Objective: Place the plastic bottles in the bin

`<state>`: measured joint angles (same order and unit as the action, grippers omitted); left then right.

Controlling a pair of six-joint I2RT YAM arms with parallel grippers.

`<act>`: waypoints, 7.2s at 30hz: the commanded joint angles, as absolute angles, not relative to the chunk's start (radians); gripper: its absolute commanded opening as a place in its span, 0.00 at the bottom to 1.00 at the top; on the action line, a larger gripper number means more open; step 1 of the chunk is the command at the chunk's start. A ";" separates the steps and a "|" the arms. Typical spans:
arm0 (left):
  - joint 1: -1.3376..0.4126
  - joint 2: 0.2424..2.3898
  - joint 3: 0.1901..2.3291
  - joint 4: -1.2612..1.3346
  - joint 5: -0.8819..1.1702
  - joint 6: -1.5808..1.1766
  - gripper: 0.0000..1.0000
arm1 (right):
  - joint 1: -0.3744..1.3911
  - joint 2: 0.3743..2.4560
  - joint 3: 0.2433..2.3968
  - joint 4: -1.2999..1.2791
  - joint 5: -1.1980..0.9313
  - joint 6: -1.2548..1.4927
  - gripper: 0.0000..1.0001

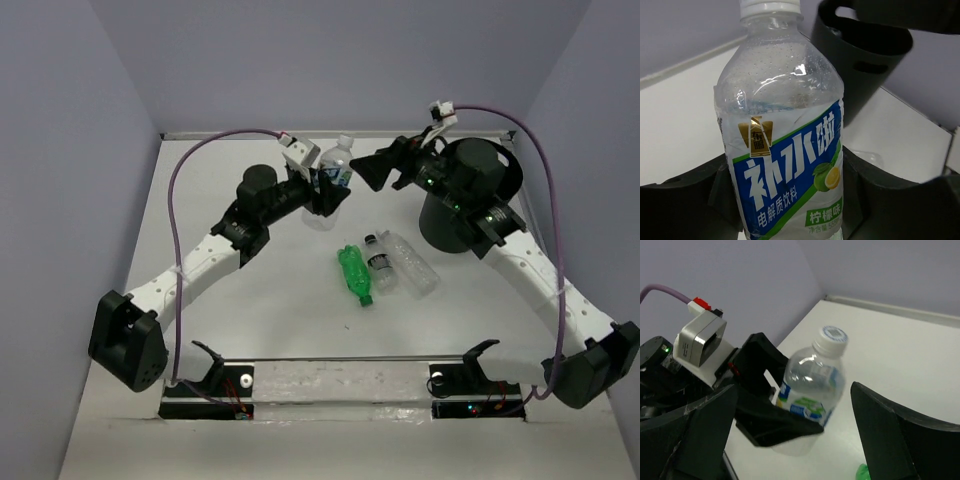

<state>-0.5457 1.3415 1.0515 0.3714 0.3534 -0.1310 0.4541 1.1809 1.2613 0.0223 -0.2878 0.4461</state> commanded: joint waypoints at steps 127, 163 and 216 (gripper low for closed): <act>-1.040 1.131 0.459 0.601 -0.471 -0.499 0.51 | 0.638 1.296 0.890 0.156 -0.152 0.635 1.00; -1.075 1.004 0.414 0.680 -0.362 -0.499 0.99 | 0.431 1.172 1.293 0.063 0.537 0.200 0.25; -1.127 1.618 0.948 0.379 -0.439 -0.334 0.98 | 0.242 1.072 1.141 -0.212 0.173 0.245 0.98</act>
